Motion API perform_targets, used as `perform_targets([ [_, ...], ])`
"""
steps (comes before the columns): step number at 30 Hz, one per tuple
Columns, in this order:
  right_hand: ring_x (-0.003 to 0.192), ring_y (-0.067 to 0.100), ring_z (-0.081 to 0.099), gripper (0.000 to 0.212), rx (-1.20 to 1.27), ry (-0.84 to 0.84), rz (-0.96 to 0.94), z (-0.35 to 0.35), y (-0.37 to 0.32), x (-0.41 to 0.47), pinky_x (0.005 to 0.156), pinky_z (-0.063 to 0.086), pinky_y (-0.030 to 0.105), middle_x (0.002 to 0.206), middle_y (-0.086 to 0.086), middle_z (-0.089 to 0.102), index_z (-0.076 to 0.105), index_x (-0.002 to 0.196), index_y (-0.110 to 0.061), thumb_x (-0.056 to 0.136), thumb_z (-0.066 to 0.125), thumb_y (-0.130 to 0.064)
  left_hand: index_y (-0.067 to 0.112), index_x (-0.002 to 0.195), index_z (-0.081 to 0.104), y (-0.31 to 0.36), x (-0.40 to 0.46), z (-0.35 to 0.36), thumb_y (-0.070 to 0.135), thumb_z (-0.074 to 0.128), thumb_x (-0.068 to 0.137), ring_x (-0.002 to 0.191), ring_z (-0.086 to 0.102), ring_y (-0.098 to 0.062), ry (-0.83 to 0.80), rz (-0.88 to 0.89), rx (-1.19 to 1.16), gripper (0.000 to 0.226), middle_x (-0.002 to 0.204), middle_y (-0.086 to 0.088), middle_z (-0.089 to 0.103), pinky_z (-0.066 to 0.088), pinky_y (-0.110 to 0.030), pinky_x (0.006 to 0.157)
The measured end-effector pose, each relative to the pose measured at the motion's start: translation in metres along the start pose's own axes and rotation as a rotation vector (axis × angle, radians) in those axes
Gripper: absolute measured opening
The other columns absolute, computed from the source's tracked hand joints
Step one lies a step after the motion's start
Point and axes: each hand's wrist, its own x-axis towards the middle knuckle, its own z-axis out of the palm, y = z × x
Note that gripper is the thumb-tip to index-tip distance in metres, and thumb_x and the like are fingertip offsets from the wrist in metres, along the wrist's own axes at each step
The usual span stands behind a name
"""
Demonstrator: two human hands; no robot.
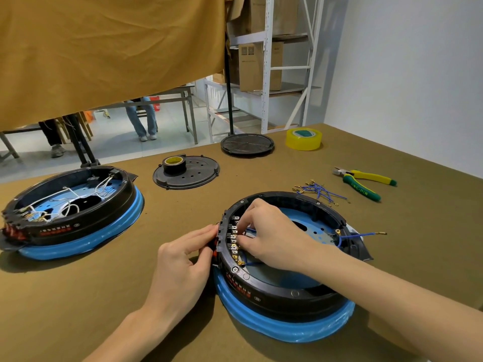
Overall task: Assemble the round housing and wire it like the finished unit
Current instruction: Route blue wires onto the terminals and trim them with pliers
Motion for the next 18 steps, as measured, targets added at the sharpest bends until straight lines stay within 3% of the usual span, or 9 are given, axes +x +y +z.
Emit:
perform_targets([
  [7, 0.103, 0.012, 0.052, 0.015, 0.012, -0.037, -0.012, -0.0055, 0.0026, -0.0009, 0.091, 0.046, 0.030, 0.112, -0.004, 0.053, 0.077, 0.104, -0.019, 0.098, 0.065, -0.025, 0.029, 0.126, 0.064, -0.0033, 0.0000, -0.0011, -0.003, 0.065, 0.091, 0.123, 0.049, 0.019, -0.011, -0.006, 0.038, 0.047, 0.129, 0.016, 0.065, 0.041, 0.000, 0.093],
  [11, 0.105, 0.012, 0.053, 0.015, -0.020, -0.023, -0.024, -0.0039, 0.0018, 0.0006, 0.093, 0.050, 0.036, 0.114, -0.005, 0.053, 0.077, 0.102, -0.018, 0.098, 0.065, -0.026, 0.025, 0.128, 0.064, -0.0029, -0.0007, -0.0010, -0.005, 0.067, 0.090, 0.120, 0.052, 0.016, -0.013, 0.003, 0.073, 0.048, 0.131, 0.013, 0.065, 0.040, -0.001, 0.097],
  [18, 0.103, 0.009, 0.051, 0.015, -0.011, -0.056, -0.087, -0.0036, 0.0058, 0.0053, 0.091, 0.048, 0.030, 0.110, -0.006, 0.053, 0.076, 0.098, -0.014, 0.098, 0.064, -0.023, 0.023, 0.128, 0.065, -0.0025, 0.0000, -0.0001, -0.007, 0.067, 0.088, 0.123, 0.046, 0.022, -0.023, 0.024, 0.072, 0.050, 0.131, 0.014, 0.064, 0.039, -0.002, 0.101],
])
